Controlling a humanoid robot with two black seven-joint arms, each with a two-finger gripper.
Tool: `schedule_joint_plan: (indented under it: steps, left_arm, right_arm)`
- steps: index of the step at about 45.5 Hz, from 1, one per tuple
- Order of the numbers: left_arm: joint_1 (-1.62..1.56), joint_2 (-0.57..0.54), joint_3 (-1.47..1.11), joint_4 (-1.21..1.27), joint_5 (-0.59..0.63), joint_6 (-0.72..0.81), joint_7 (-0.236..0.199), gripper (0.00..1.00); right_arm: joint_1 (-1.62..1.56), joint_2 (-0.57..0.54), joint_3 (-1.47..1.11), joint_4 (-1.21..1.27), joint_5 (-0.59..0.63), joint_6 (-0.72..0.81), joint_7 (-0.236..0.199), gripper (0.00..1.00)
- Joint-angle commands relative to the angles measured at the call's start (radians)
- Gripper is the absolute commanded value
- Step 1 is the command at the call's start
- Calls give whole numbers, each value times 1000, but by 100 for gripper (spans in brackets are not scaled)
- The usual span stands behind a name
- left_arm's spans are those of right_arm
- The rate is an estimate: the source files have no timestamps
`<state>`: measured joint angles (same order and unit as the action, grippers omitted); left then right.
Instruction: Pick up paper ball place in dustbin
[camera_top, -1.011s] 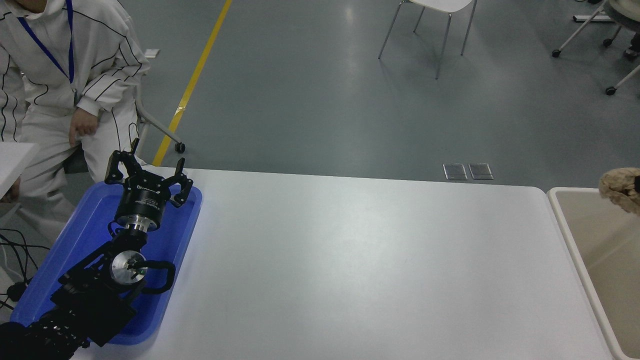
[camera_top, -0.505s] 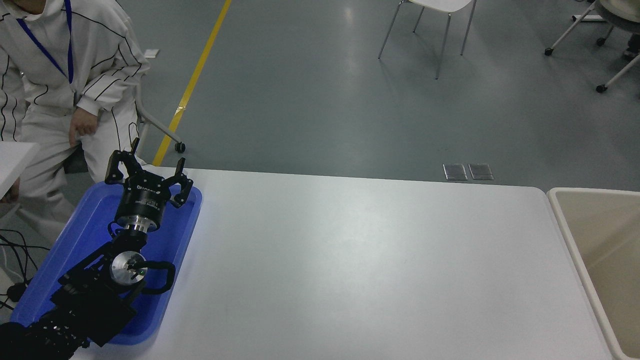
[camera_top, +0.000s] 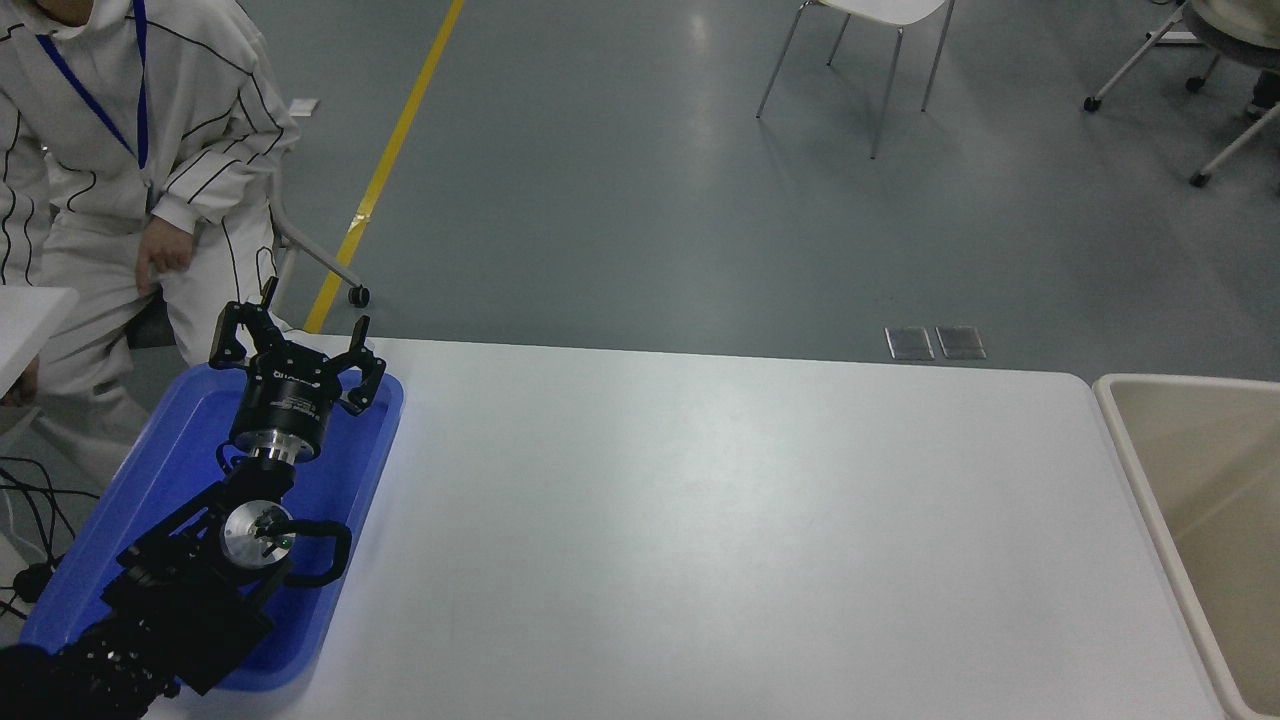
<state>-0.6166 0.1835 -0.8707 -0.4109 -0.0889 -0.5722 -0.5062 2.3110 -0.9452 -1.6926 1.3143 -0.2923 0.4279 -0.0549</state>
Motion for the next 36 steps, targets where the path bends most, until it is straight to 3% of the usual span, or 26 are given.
schedule_joint_plan:
  steps: [1, 29, 36]
  left_arm:
    - [0, 1, 1, 0, 0, 0, 0, 100]
    - [0, -1, -1, 1, 0, 0, 0, 100]
    - [0, 1, -1, 1, 0, 0, -2, 100]
  right_arm:
    - [-301, -35, 178, -102, 9, -199, 1, 0]
    - [-1088, -41, 881, -478, 10, -356, 0, 0]
    - [-1190, 16, 955, -570, 9, -383, 0, 0]
